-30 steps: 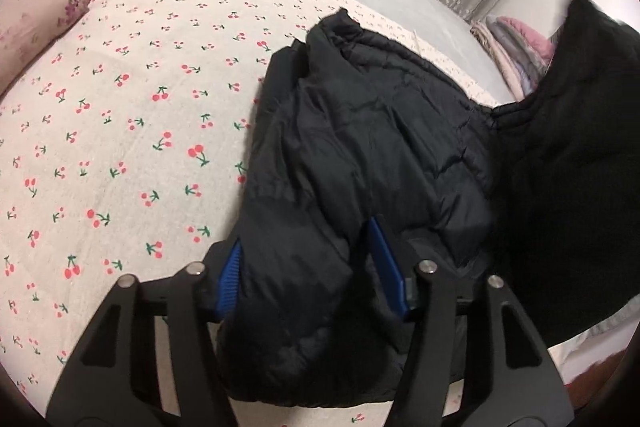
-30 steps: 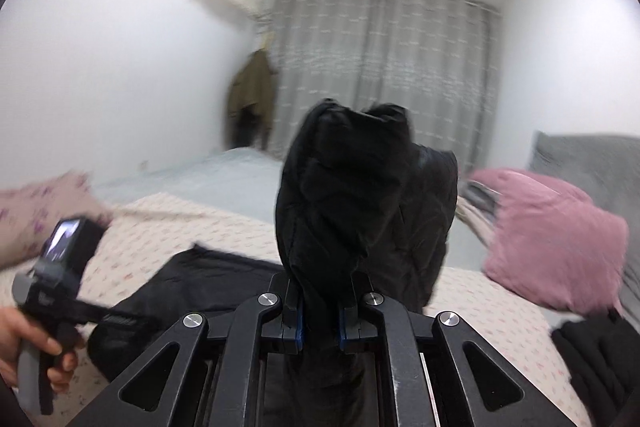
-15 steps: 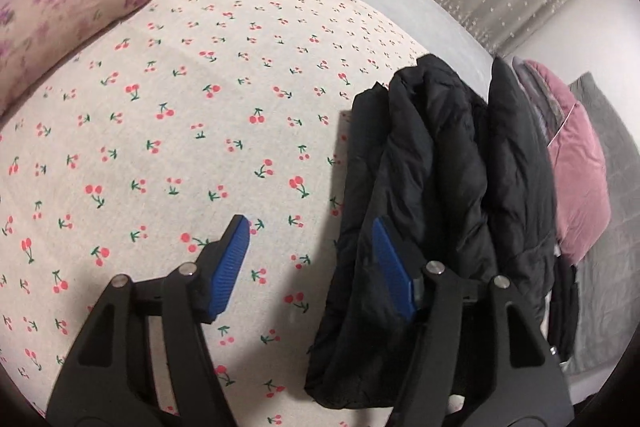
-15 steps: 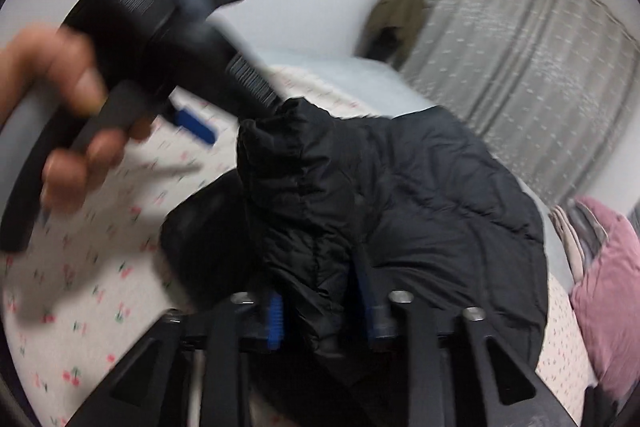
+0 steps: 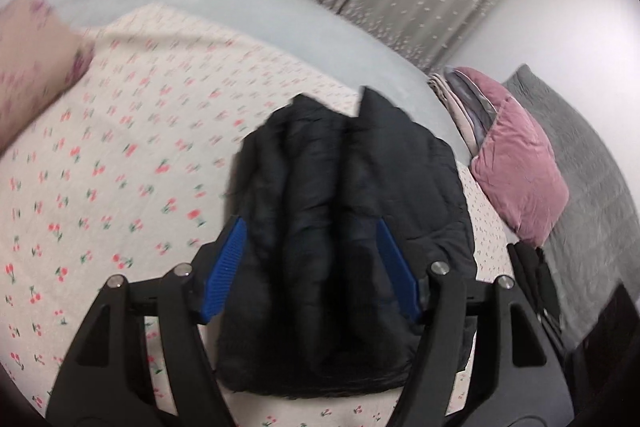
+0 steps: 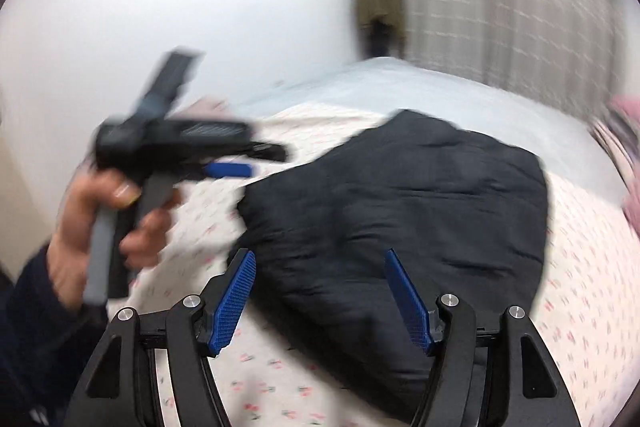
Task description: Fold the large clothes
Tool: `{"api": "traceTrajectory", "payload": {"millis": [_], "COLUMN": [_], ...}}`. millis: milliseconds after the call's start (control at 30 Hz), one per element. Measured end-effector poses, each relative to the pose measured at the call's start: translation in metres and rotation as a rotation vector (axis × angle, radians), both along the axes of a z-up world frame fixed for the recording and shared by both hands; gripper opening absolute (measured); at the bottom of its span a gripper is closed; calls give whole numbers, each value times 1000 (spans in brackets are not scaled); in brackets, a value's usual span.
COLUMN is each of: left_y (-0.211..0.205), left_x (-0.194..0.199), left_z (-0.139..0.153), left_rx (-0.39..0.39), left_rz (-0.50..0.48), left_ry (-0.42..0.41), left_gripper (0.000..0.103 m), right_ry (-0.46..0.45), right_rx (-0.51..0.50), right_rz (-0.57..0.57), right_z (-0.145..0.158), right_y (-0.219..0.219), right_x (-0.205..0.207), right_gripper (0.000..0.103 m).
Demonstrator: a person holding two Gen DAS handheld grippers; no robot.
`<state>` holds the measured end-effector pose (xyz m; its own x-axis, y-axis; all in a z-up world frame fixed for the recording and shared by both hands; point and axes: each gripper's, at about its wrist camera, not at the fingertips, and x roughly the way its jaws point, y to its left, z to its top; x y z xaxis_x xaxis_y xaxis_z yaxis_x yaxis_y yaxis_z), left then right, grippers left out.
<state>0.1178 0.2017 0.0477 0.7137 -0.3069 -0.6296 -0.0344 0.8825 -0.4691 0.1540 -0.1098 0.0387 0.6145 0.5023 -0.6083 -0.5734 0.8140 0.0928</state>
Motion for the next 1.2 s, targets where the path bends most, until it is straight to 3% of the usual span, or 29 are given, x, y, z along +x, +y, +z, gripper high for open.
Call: {"api": "traceTrajectory", "payload": {"millis": [67,133,200,233,367,500,733,900,1000,1133,1200], "left_y": [-15,-32,-39,-40,-37,-39,-42,-35,-28,-6,-1], "left_x": [2,9,13,15,7,-2,-6,-5,-4,-6,-8], "left_z": [0,-9,-20,-25,-21,-21,-49,-61,-59,-39,-31], "left_rx": [55,126,161,154,145,202,313,327,290,154,125], "left_rz": [-13,-20,-16,-30,-43,-43,-53,-39,-36,4,28], "left_ry": [11,77,129,144,117,108,189,226,234,170,132], "left_gripper": [72,72,58,43,21,18,19,21,24,26,32], "right_ry": [73,131,171,187,194,204,218,210,207,223,224], "right_rx": [36,50,38,15,-41,-26,-82,-137,-178,-181,-187], "right_rz": [-78,-120,-142,-143,-132,-115,-57,-28,-24,-37,-38], "right_z": [-7,-15,-25,-33,-43,-47,-66,-78,-91,-98,-99], "right_y": [-20,-28,-31,-30,-25,-23,-10,9,18,20,21], "right_x": [18,34,42,45,45,37,51,57,60,62,62], "right_gripper": [67,66,66,65,65,65,65,66,66,66,66]}}
